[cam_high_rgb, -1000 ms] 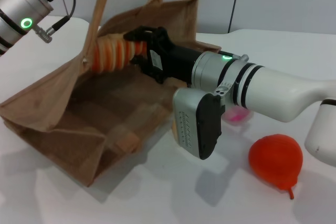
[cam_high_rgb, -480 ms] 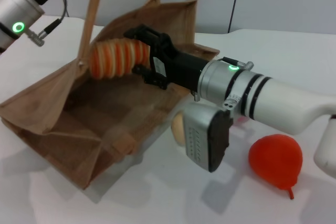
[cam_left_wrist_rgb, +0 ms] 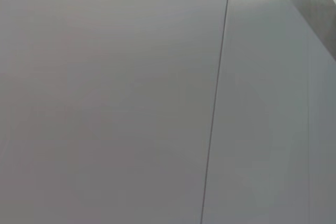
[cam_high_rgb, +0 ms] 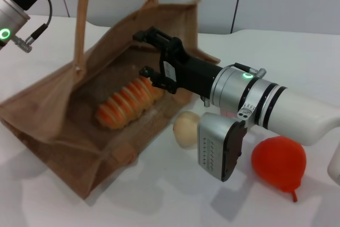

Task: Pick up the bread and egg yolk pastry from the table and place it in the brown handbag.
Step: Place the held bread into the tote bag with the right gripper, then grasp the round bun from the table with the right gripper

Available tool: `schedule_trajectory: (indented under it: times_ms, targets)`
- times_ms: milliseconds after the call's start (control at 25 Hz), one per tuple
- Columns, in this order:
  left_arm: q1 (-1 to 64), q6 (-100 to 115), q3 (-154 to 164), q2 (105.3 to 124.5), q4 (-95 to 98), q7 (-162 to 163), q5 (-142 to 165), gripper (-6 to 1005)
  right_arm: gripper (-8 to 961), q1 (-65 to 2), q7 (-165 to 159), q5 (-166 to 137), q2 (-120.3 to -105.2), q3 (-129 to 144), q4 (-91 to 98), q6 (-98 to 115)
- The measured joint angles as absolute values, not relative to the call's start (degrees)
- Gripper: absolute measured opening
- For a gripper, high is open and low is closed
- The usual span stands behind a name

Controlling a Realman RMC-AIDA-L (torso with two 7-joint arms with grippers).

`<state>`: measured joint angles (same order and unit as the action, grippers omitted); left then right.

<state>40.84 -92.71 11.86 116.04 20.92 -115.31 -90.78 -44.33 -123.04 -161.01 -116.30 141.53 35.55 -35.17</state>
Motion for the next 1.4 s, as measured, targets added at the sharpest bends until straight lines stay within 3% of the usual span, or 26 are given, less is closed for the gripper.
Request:
schedule_trajectory:
  times_ms: [520,1040,1160,1280,1400]
  targets:
    - [39.7,-92.9,11.9,115.98,21.0,-115.7,-92.4,87,885,-41.4,-123.9,-154.8,-116.17,139.6,34.5,-45.3]
    - [34.8,-92.6,11.6,115.56,21.4,-116.1,-96.3,87,886,-39.1,-148.8,-147.9,-115.46,136.4,32.0,-49.3]
    - [34.0,-92.6,11.1,115.33,21.4,-116.1,-96.5,87,886,-38.2,-154.7,-148.2,-114.22,136.2,34.0,-46.4]
    - [33.8,-92.7,11.0,115.07,21.4,-116.1,-96.7,86,886,-35.8,-159.6,-148.3,-111.04,136.5,40.9,-40.0]
    - [33.7,-92.7,11.0,115.04,21.4,-116.1,-96.7,86,886,-31.9,-160.6,-148.5,-106.61,136.7,52.3,-30.3]
